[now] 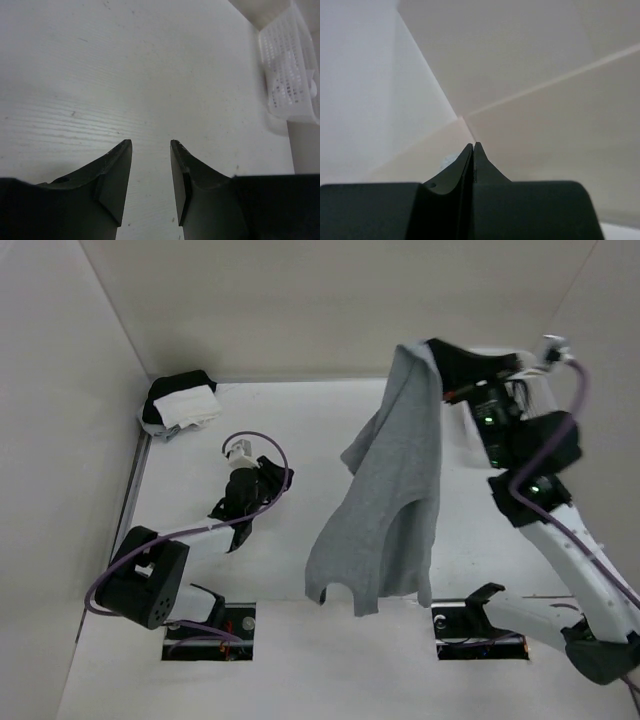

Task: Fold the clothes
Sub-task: Move the tank top to the center of the board

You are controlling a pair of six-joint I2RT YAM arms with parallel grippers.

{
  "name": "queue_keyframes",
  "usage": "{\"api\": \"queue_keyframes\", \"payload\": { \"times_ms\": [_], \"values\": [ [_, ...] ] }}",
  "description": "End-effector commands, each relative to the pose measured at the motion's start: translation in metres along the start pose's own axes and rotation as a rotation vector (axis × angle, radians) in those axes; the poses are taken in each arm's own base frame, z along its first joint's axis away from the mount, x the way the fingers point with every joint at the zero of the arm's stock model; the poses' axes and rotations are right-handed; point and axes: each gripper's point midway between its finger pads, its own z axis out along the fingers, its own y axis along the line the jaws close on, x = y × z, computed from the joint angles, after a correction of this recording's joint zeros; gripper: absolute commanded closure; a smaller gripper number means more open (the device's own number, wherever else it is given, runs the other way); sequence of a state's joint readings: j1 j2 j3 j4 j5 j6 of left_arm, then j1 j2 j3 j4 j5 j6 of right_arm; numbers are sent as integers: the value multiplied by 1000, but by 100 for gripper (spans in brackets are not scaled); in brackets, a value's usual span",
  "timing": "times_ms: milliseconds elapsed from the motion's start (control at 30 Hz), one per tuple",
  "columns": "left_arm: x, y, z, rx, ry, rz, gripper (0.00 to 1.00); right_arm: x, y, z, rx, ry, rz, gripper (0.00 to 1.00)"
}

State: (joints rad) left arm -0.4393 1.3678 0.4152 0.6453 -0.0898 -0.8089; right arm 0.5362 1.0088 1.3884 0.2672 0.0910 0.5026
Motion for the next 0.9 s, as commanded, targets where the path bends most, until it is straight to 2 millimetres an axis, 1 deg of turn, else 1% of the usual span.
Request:
{"api": "queue_keyframes", "payload": {
  "times_ms": [0,33,67,100,133,167,200,233,267,300,333,367,433,467,500,567,600,633,667,700,800,833,867],
  "values": [
    [-18,-3,-5,28,-54,-45,65,164,-93,-4,226,290,83,97],
    [-19,-1,-5,25,-55,-48,65,192,-113,-9,272,332,94,97],
    [-20,0,-5,22,-56,-52,65,225,-141,-15,339,372,108,97],
    [-21,1,-4,18,-58,-51,65,245,-168,-21,405,396,108,96],
    [-20,2,-4,13,-54,-46,65,267,-211,-28,497,415,83,92],
    [-19,3,-4,8,-54,-43,65,274,-236,-32,545,422,68,88],
    [-18,3,-4,4,-51,-36,65,277,-258,-34,585,423,55,84],
    [-17,2,-3,1,-48,-26,65,275,-281,-37,628,425,52,76],
    [-16,2,-2,-2,-46,-19,65,272,-288,-38,638,431,52,70],
    [-13,3,-1,-10,-34,-11,65,267,-291,-39,638,442,45,62],
    [-10,5,0,-16,-24,-6,65,262,-292,-42,639,447,33,57],
    [-4,6,1,-23,-5,3,65,260,-289,-49,637,469,3,52],
    [5,1,3,-24,24,31,66,271,-276,-72,636,540,-18,50],
    [12,-4,4,-18,49,56,67,281,-268,-94,647,586,-25,55],
    [20,-12,3,-9,79,90,68,292,-261,-118,657,636,-26,65],
    [35,-24,-3,5,134,160,71,314,-244,-158,663,724,-7,86],
    [45,-28,-9,1,161,217,73,329,-229,-184,656,799,19,92],
    [52,-28,-15,-8,177,263,73,340,-214,-203,638,868,26,93],
    [57,-26,-19,-25,186,305,73,350,-197,-221,610,935,26,93],
    [60,-20,-25,-62,194,350,73,357,-180,-238,580,996,25,90],
    [66,3,-39,-143,246,367,69,377,-114,-293,443,1194,57,77],
    [71,9,-45,-158,271,357,67,381,-96,-312,404,1256,66,73],
    [78,14,-53,-164,307,336,66,384,-83,-327,388,1298,73,68]
  ]
}}
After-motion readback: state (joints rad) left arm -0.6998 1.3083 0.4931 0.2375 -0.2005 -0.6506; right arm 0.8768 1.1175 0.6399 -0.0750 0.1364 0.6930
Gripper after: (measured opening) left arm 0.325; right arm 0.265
